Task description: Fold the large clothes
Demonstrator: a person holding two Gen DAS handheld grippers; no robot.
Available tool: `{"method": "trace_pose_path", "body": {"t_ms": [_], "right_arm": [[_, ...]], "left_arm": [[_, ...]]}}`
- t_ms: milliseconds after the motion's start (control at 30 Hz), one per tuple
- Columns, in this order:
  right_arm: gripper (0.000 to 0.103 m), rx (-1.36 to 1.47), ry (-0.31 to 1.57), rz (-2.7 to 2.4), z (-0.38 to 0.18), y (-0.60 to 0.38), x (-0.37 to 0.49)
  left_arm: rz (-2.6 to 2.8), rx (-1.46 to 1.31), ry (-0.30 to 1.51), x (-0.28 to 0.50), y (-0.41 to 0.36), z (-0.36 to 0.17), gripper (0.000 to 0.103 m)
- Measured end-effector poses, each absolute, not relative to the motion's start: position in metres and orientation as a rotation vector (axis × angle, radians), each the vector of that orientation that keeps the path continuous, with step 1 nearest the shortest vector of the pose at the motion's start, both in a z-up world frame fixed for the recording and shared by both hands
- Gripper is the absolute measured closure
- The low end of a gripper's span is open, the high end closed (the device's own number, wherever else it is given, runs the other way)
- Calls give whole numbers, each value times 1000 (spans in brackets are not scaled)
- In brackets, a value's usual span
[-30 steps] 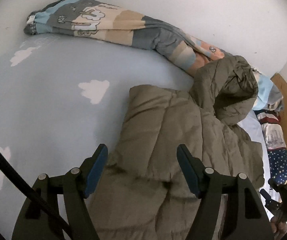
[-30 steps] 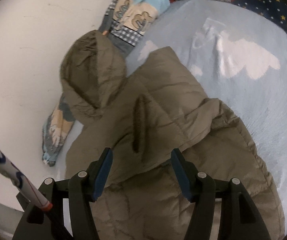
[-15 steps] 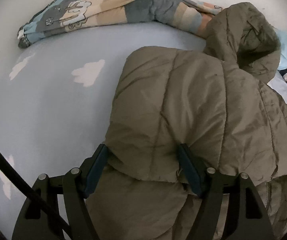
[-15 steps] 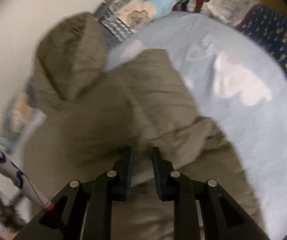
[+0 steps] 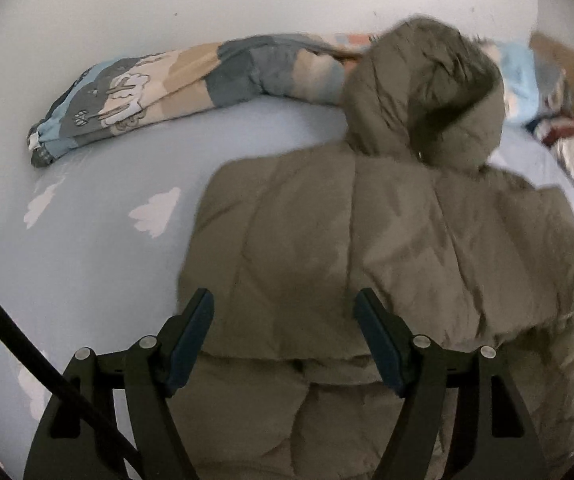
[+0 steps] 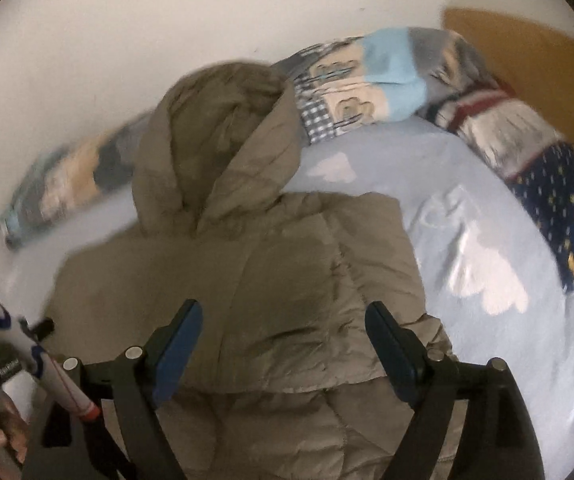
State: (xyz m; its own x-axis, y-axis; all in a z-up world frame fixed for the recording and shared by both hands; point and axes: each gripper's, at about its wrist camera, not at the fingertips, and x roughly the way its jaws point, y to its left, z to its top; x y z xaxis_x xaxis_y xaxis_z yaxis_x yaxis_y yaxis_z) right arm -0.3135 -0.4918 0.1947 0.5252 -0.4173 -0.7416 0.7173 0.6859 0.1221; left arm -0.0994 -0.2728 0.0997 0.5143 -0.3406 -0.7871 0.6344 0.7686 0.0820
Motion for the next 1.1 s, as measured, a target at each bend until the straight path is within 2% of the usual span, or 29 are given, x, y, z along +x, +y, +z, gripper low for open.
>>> {"method": "trace_pose_path", "body": {"t_ms": [167, 267, 533, 567, 600, 633, 667, 767, 933, 1100], "right_arm": [[15, 379, 745, -710, 198, -475, -305], [9, 341, 758, -842, 202, -471, -304], [10, 370, 710, -809, 196, -468, -307], [19, 370, 743, -781, 193, -468, -304], [38, 360, 807, -746, 188, -467, -297], [47, 360, 828, -732, 184, -466, -294], [52, 375, 835, -712, 181, -465, -293], [52, 426, 824, -695, 173, -466, -292], [63, 427, 905, -689, 151, -469, -284], [64, 488, 980, -669, 126, -480, -280]], "left_arm": [[-602, 396, 846, -103, -278, 95, 30], [-590, 385, 852, -102, -277, 95, 25], [-570, 386, 841, -102, -275, 94, 23], [-566, 391, 833, -103, -276, 94, 23], [-564, 395, 823, -105, -276, 94, 23], [-563, 396, 821, -105, -275, 95, 23], [-569, 396, 826, -105, -275, 95, 23], [-578, 412, 843, -105, -277, 92, 23], [-592, 443, 967, -95, -280, 67, 23], [-607, 423, 986, -91, -277, 67, 22]]}}
